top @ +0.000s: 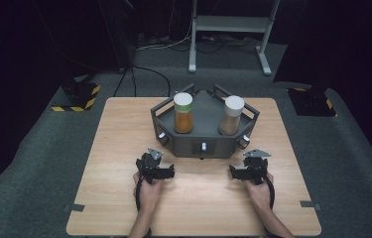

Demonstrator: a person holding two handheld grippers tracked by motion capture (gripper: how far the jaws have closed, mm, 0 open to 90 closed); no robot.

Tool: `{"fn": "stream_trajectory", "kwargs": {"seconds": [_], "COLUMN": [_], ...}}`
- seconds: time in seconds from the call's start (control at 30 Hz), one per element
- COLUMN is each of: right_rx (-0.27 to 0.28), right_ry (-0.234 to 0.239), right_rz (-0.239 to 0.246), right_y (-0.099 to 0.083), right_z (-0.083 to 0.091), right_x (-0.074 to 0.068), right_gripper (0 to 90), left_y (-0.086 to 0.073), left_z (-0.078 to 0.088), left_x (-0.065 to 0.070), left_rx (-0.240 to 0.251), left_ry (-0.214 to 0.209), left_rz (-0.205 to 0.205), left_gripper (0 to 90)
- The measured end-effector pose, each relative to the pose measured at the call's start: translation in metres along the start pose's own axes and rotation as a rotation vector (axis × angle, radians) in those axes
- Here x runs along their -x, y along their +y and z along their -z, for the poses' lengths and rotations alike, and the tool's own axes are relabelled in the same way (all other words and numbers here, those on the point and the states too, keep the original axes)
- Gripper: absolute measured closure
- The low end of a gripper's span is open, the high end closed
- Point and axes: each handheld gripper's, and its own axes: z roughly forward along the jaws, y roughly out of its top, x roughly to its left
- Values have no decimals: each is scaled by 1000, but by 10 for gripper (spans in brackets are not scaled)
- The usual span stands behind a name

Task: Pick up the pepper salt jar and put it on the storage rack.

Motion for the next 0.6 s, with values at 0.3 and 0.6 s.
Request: {"fn": "stream_trajectory", "kwargs": {"seconds": [0.3,0.6], "right_rx": [-3,-3], "right_ry": [-7,-8], "right_rz": [-3,-3], "right_y": [1,2], "right_z": [-1,-1], "right_x": [-2,-2], "right_gripper": [29,28], "left_y": [-1,-2], "left_z": [1,1], "left_x": [1,1], "left_rx": [4,5], "left_ry": [0,1], "left_rz": [-2,0], "left_gripper": [57,59]}}
